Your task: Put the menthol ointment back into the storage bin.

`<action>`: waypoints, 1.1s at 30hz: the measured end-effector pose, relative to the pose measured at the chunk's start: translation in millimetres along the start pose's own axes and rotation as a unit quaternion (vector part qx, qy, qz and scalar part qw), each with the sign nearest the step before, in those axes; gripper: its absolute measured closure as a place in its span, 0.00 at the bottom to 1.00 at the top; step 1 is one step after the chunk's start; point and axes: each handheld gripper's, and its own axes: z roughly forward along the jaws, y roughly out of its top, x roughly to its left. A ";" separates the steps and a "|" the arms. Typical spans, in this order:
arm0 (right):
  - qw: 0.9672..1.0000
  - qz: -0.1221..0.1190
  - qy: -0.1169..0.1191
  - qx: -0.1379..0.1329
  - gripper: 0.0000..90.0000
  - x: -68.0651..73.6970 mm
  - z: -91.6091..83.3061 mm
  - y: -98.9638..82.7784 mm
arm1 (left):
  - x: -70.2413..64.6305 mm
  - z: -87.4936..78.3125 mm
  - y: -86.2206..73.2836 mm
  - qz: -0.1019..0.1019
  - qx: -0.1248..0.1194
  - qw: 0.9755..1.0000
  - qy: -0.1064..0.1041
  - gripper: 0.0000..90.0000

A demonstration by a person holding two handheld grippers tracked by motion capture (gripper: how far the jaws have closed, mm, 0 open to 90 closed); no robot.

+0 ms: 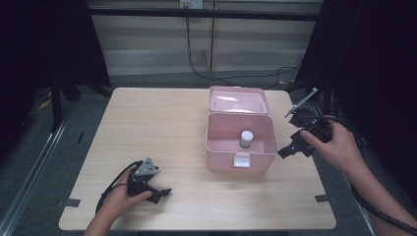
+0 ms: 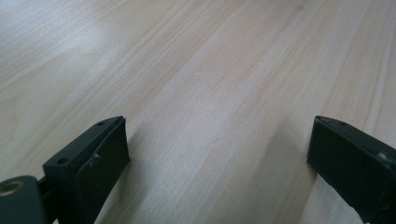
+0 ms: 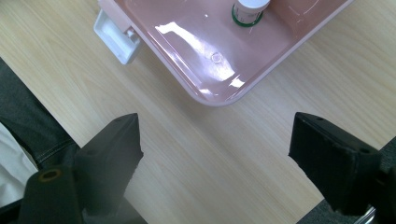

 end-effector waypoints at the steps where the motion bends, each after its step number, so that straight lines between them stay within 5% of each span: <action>1: 1.000 -0.001 0.000 0.001 0.18 0.4 1.5 -1.5 | 0.0 0.0 0.0 0.000 0.000 1.000 0.000 0.05; 33: 0.999 0.007 0.026 -0.030 0.19 2.8 69.6 -58.5 | 0.0 0.0 0.0 0.000 0.000 1.000 0.000 0.05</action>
